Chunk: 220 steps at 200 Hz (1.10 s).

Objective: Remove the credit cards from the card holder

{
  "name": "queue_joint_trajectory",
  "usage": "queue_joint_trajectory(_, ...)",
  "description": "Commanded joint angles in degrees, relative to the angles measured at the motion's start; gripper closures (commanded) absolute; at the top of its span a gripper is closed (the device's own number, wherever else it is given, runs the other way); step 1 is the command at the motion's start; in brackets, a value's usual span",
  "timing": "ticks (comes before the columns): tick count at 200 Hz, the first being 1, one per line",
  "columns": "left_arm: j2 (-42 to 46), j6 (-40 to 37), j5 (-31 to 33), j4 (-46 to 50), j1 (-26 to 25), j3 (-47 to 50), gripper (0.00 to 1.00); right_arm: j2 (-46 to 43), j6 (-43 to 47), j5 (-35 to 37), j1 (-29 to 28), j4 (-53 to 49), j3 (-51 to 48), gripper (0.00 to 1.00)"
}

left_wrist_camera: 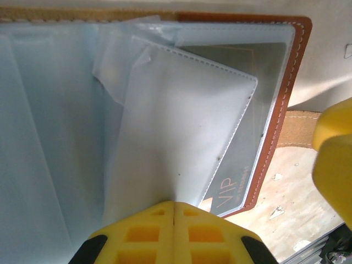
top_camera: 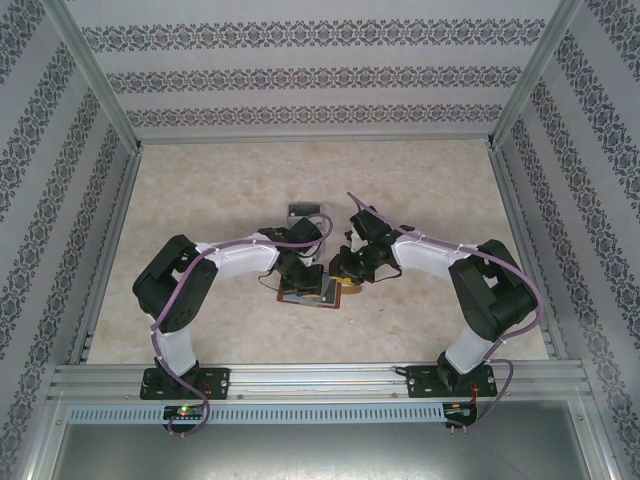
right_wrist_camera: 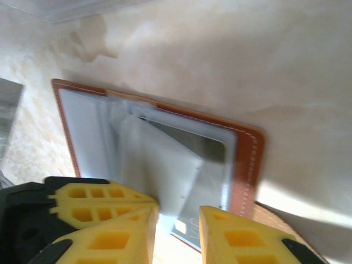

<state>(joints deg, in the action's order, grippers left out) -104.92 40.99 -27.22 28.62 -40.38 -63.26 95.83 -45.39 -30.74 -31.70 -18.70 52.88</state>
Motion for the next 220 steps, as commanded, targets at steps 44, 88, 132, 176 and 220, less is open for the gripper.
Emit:
queue_joint_trajectory(44, 2.07, 1.0, -0.36, -0.86, 1.44, 2.4, 1.0, 4.3, -1.06, -0.35, -1.19, 1.19, 2.97, 0.62)
queue_joint_trajectory(88, 2.93, 1.19, -0.62, -1.51, 2.05, 3.57, 1.0, 6.21, -1.35, -0.37, -1.57, 1.99, 3.01, 0.61)
queue_joint_trajectory(132, 4.49, 1.57, -1.61, -2.36, 2.5, 3.95, 1.0, 6.65, -1.38, -0.29, -1.78, 2.0, 3.14, 0.6)
queue_joint_trajectory(176, 8.33, 2.36, -2.74, -3.21, 3.0, 4.09, 1.0, 6.74, -1.44, -0.1, -1.87, 1.89, 2.97, 0.6)
queue_joint_trajectory(220, 11.73, 2.91, -3.29, -3.7, 3.9, 4.27, 1.0, 6.43, -1.55, -0.06, -2.13, 1.76, 3.19, 0.6)
